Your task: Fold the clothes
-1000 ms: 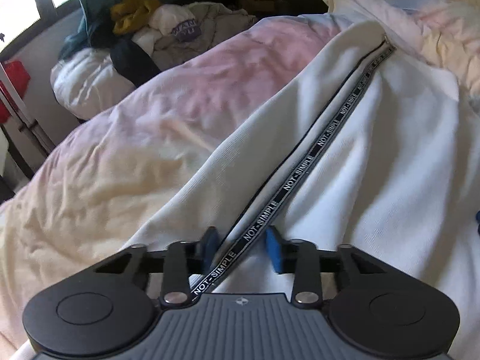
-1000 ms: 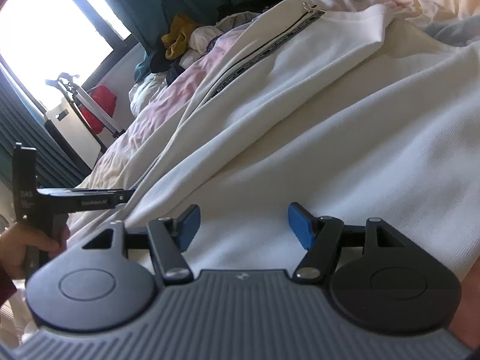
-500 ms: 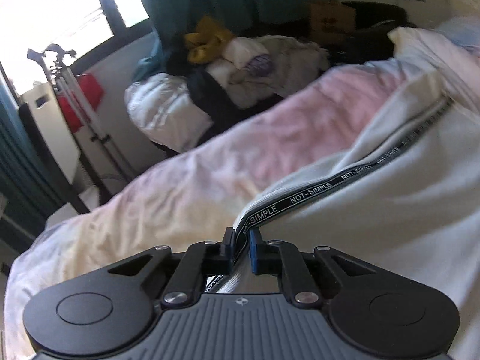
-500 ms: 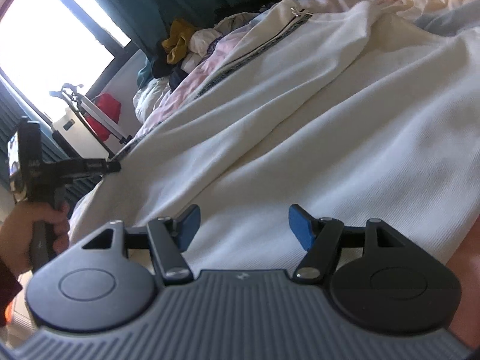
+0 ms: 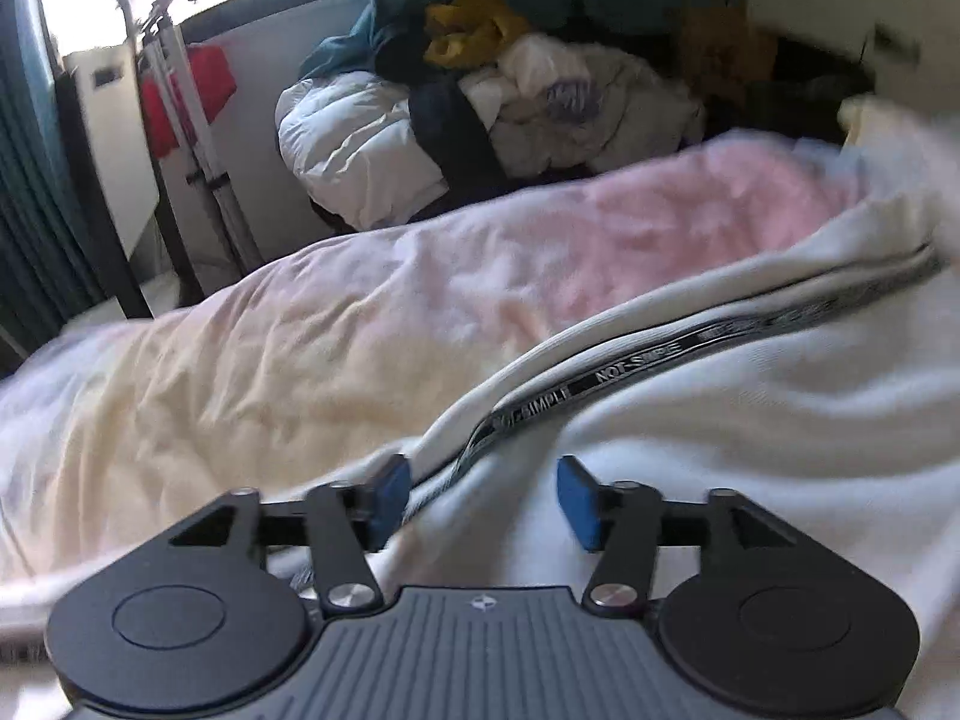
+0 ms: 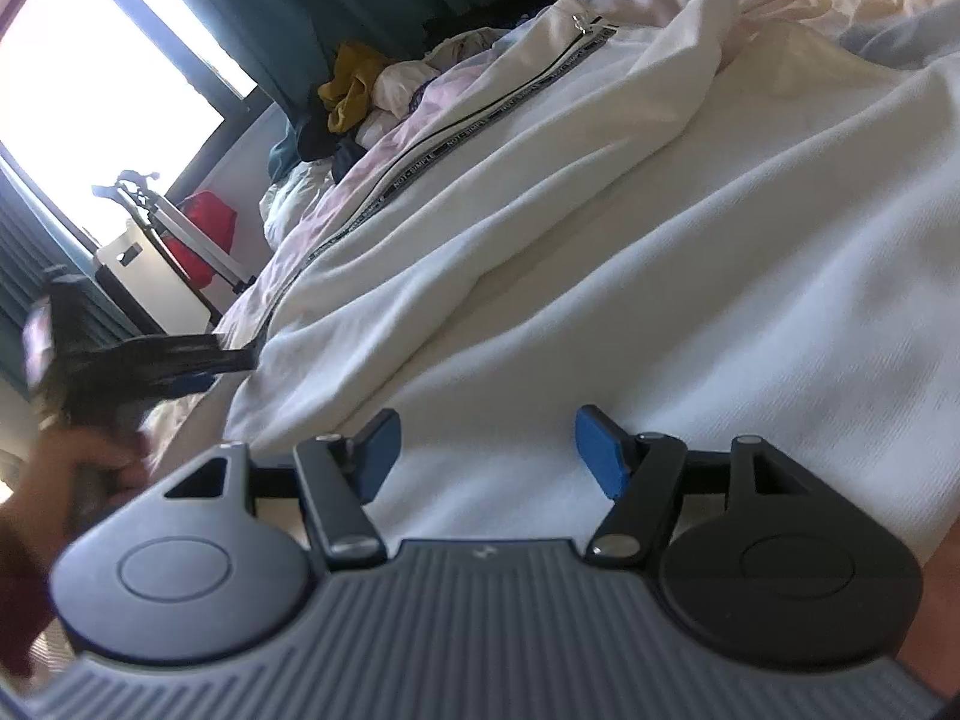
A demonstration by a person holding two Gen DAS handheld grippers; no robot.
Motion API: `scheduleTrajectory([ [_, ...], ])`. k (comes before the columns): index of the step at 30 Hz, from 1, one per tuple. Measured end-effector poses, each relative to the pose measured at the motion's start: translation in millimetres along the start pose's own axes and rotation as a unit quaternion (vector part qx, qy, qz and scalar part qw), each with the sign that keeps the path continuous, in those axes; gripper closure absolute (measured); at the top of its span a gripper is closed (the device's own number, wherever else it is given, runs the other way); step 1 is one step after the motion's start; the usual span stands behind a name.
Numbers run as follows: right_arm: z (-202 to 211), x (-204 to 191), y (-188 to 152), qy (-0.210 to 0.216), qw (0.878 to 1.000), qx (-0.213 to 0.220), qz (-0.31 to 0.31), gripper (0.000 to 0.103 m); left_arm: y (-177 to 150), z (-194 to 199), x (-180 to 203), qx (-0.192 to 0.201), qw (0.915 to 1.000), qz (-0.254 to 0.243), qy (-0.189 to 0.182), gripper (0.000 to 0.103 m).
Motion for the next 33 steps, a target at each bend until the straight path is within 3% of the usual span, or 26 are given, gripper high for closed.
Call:
scheduleTrajectory([
  [5,3,0,4,-0.004,1.0,0.007,0.002,0.034,-53,109,-69,0.014,0.9929,0.117,-0.014,0.024],
  [9,11,-2,6,-0.019,0.999,0.018,0.02,0.035,-118,188,-127,-0.022,0.9727,0.228,0.034,0.022],
  [12,17,-4,5,-0.034,0.998,0.023,0.042,0.035,-172,244,-168,-0.049,0.9457,0.315,0.065,0.022],
  [16,29,-11,2,-0.045,0.996,0.017,0.075,0.034,-227,297,-195,-0.055,0.9229,0.372,0.082,0.022],
  [18,37,-16,1,-0.045,0.995,0.014,0.089,0.035,-254,313,-208,-0.066,0.8973,0.431,0.07,0.022],
  [23,74,-25,1,-0.031,0.996,0.025,0.084,0.035,-314,319,-234,-0.096,0.8226,0.559,0.035,0.02],
  [27,100,-29,4,-0.019,0.995,0.05,0.081,0.034,-329,308,-239,-0.112,0.8002,0.589,0.025,0.02],
  [33,98,-23,8,-0.032,0.996,0.051,0.072,0.034,-346,293,-252,-0.124,0.7693,0.627,0.016,0.02],
])
Point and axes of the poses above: each gripper's, at about its wrist camera, not at the fingertips, and z roughly against the way its jaws point, x to its right, y to its top, the point moved 2 cm from there along -z, roughly the way its jaws point, and after that the axes turned 3 degrees about y, right-handed, at the moved point
